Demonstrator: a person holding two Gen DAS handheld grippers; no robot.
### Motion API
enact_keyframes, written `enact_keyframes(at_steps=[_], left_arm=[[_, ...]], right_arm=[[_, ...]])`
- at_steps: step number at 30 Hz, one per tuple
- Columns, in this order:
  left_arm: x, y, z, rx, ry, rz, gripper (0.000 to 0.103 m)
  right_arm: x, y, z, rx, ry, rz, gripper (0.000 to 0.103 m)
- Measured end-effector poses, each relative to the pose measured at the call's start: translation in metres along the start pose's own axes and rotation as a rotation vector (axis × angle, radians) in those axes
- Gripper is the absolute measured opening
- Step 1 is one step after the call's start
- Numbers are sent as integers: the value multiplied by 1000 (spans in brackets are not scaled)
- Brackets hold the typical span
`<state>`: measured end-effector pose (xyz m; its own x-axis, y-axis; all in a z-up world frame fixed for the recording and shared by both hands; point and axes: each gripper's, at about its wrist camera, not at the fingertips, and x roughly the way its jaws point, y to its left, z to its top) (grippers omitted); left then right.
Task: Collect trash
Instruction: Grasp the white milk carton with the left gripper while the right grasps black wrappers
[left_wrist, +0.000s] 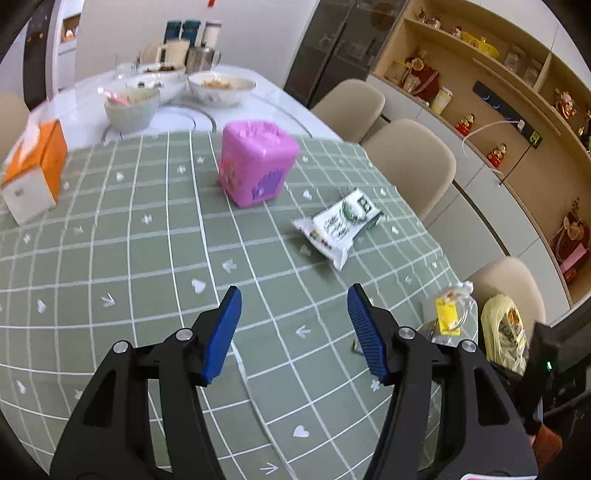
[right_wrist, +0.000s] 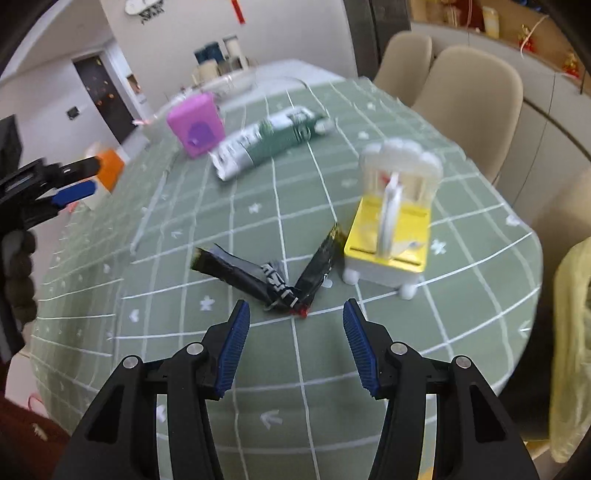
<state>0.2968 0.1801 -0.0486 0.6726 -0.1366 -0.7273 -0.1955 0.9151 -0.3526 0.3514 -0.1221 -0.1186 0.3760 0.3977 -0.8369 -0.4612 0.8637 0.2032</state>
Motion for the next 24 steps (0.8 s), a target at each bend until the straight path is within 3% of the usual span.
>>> enact_keyframes(at_steps=[4,10,17,24], left_arm=[[25,14,-6,-1,57,-8,57],[53,15,7,39,92,-65,57],[111,-34,61,290,75,-121,61],[199,-79,98,458,172,-78,62]], right_arm=[[21,1,10,57,1,-5,50],[31,18,15,-46,-32,-82,50],[30,19,10,-69,-50,-90,50],[32,29,3,-142,-59,-145,50]])
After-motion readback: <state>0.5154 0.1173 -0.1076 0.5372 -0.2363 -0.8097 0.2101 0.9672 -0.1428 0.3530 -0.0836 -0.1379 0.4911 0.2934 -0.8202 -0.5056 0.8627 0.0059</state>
